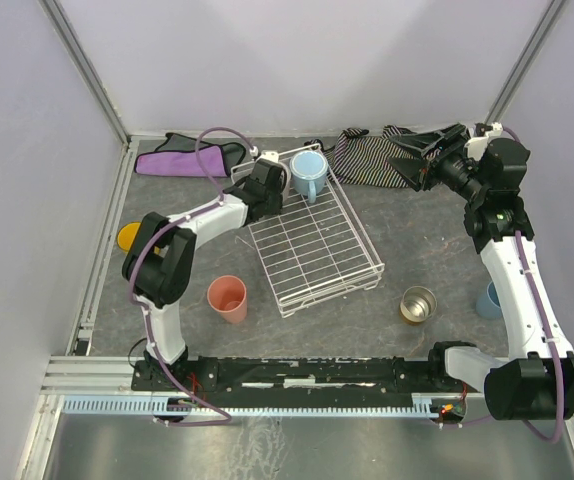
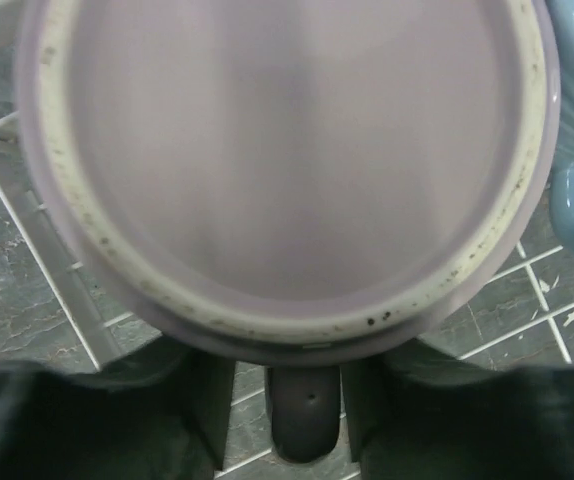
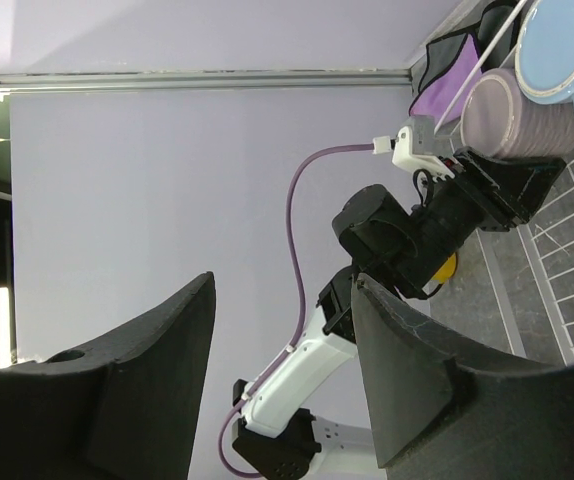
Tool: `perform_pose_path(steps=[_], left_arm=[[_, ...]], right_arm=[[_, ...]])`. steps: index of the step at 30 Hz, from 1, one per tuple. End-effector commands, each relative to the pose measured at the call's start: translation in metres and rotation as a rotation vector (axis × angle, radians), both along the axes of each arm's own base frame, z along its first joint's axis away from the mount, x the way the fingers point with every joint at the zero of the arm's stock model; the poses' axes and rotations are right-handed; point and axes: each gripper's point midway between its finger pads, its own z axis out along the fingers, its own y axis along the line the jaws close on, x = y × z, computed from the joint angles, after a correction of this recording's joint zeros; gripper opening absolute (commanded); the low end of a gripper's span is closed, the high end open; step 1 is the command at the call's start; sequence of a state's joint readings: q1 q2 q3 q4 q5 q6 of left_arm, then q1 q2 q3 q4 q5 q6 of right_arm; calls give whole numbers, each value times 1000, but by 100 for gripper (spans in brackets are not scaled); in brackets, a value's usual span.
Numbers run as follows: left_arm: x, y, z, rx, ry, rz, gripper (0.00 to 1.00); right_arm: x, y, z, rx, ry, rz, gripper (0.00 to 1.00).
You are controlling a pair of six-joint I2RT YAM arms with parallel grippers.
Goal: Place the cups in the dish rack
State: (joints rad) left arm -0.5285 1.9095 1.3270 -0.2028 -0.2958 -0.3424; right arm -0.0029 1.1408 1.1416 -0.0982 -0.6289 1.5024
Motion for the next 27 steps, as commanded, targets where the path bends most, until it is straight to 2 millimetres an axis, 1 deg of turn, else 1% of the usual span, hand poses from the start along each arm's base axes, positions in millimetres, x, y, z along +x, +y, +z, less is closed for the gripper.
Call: perform_pose_path(steps=[1, 4, 5, 7, 9, 13, 20, 23, 27], left_arm=[[25, -5, 34, -61, -116, 13, 54], [21, -4, 37, -69, -119, 13, 61], [20, -3, 38, -71, -121, 15, 61], [16, 0, 40, -74, -122, 21, 62], [12, 3, 47, -82, -126, 32, 62], [3, 6, 55, -99, -119, 41, 62], [-15, 9, 61, -143, -104, 46, 62], [-22, 13, 70, -154, -115, 51, 62], [-34, 25, 87, -143, -138, 63, 62]], right_arm=[[-5, 0, 26, -12, -87, 11, 64], [-5, 0, 26, -13, -88, 9, 64], [-5, 0, 26, -13, -86, 9, 64], [-4, 0, 26, -15, -87, 8, 64], [-4, 0, 24, -15, -85, 8, 64], [-3, 0, 23, -19, -84, 7, 64], [-1, 0, 19, -23, -76, 12, 64], [0, 0, 19, -28, -75, 13, 64], [1, 0, 17, -32, -73, 14, 64]])
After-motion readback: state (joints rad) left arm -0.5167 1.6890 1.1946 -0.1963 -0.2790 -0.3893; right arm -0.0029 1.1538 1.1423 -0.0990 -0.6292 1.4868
